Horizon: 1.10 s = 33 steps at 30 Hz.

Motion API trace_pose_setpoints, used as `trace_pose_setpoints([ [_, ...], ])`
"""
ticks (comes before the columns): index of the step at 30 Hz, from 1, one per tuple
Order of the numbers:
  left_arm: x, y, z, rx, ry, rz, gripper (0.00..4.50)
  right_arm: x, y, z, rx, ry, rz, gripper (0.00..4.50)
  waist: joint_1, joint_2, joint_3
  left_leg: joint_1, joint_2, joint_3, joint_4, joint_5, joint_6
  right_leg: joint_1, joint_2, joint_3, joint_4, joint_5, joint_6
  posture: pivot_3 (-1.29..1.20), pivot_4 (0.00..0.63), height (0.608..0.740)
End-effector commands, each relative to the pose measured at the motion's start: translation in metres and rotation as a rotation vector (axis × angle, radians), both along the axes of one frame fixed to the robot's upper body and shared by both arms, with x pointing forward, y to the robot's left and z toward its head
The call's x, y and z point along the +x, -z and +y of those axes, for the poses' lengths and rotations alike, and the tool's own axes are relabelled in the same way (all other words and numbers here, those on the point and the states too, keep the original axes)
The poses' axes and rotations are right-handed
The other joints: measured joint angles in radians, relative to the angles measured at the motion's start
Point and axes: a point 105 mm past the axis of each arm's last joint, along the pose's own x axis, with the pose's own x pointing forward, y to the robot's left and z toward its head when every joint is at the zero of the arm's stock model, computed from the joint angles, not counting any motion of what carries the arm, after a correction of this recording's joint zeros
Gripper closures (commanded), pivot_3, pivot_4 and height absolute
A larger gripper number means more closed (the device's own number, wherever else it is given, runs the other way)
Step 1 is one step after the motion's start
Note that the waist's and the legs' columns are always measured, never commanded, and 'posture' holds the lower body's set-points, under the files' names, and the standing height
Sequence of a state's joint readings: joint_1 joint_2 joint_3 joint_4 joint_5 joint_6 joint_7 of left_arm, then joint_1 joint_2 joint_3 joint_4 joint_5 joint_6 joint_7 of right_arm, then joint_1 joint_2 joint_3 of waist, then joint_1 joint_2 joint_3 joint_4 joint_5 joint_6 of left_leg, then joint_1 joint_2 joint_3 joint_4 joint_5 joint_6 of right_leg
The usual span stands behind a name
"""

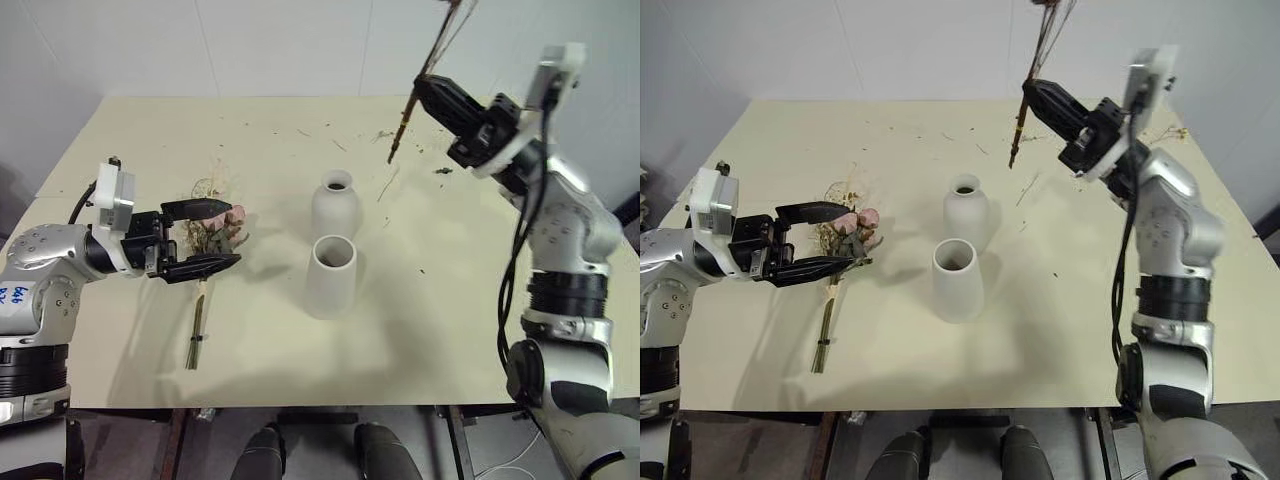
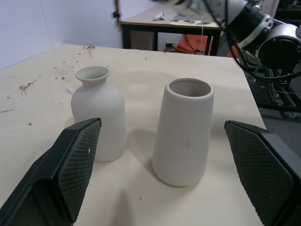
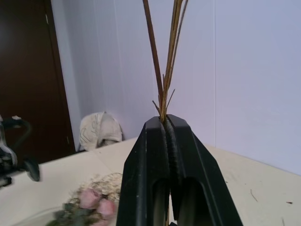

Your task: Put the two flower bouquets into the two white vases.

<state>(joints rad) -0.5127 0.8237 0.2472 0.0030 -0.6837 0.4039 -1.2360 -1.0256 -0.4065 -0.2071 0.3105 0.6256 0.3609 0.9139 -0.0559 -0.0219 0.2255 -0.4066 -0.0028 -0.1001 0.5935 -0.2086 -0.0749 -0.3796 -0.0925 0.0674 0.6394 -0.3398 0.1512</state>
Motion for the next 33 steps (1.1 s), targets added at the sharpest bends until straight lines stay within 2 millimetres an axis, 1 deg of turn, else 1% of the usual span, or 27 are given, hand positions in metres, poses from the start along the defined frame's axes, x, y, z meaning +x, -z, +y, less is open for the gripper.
trace_pose_setpoints([
  [1,-0.004,-0.009,0.002,-0.004,-0.014,-0.058,0.00,0.000,-0.009,0.016,-0.002,-0.054,-0.057,4.44,-0.003,0.000,0.000,0.000,0.000,0.000,0.000,0.000,0.000,0.000,0.000,0.000,0.000,0.000,0.000,0.00,0.150,0.740],
  [3,-0.006,-0.008,0.003,-0.007,-0.022,-0.059,0.00,0.000,-0.009,0.029,-0.002,-0.097,-0.055,4.44,-0.005,0.000,0.000,-0.001,0.000,0.000,-0.001,0.000,0.000,-0.002,0.000,0.000,0.004,0.000,0.000,0.00,0.150,0.740],
  [8,-0.007,-0.008,0.004,-0.019,-0.041,-0.066,0.00,0.004,-0.007,0.050,0.002,-0.152,-0.047,4.44,-0.004,0.000,0.000,-0.004,0.000,0.000,-0.001,0.001,-0.001,-0.006,0.000,0.000,0.006,0.000,0.000,0.00,0.150,0.740],
  [11,-0.007,-0.008,0.004,-0.022,-0.045,-0.069,0.00,0.010,-0.002,0.056,0.003,-0.148,-0.037,4.44,-0.003,0.000,0.000,-0.004,0.000,0.000,0.000,0.001,-0.002,-0.007,0.000,0.000,0.005,0.000,-0.001,0.00,0.150,0.740],
  [14,-0.007,-0.008,0.004,-0.023,-0.045,-0.072,0.00,0.015,0.001,0.059,-0.002,-0.141,-0.031,4.44,-0.003,0.000,0.000,-0.003,0.000,0.000,0.000,0.002,-0.003,-0.008,0.000,0.000,0.007,0.000,-0.001,0.00,0.150,0.740],
  [18,-0.007,-0.009,0.005,-0.025,-0.052,-0.079,0.00,0.022,0.014,0.061,-0.029,-0.126,-0.019,4.44,-0.004,0.000,0.000,-0.004,0.000,0.000,0.000,0.003,-0.003,-0.009,0.000,0.000,0.008,0.000,-0.001,0.00,0.150,0.740],
  [23,-0.008,-0.010,0.005,-0.028,-0.057,-0.086,0.00,0.029,0.023,0.058,-0.050,-0.092,-0.025,4.44,-0.006,0.000,0.000,-0.004,0.000,0.001,-0.001,0.003,-0.004,-0.010,0.000,0.001,0.008,0.000,-0.001,0.00,0.150,0.740],
  [25,-0.008,-0.010,0.006,-0.030,-0.063,-0.089,0.00,0.028,0.027,0.058,-0.082,-0.098,-0.041,4.44,-0.006,0.000,0.000,-0.005,0.000,0.001,-0.001,0.003,-0.004,-0.011,0.000,0.001,0.008,0.000,-0.001,0.00,0.150,0.740],
  [27,-0.008,-0.011,0.007,-0.032,-0.070,-0.092,0.00,0.023,0.034,0.062,-0.128,-0.145,-0.050,4.44,-0.006,0.000,0.000,-0.005,0.000,0.001,-0.001,0.003,-0.004,-0.011,0.000,0.001,0.008,0.000,-0.001,0.00,0.150,0.740],
  [30,-0.007,-0.011,0.008,-0.029,-0.077,-0.095,0.00,0.015,0.039,0.067,-0.151,-0.192,-0.060,3.78,-0.006,0.000,0.000,-0.005,0.000,0.001,-0.001,0.003,-0.004,-0.011,0.001,0.002,0.008,0.000,-0.001,0.00,0.150,0.740],
  [33,-0.005,-0.012,0.009,-0.024,-0.087,-0.098,0.00,0.011,0.040,0.067,-0.177,-0.191,-0.094,2.78,-0.005,0.000,0.000,-0.005,0.000,0.001,-0.001,0.003,-0.004,-0.011,0.000,0.001,0.008,0.000,-0.001,0.00,0.150,0.740],
])
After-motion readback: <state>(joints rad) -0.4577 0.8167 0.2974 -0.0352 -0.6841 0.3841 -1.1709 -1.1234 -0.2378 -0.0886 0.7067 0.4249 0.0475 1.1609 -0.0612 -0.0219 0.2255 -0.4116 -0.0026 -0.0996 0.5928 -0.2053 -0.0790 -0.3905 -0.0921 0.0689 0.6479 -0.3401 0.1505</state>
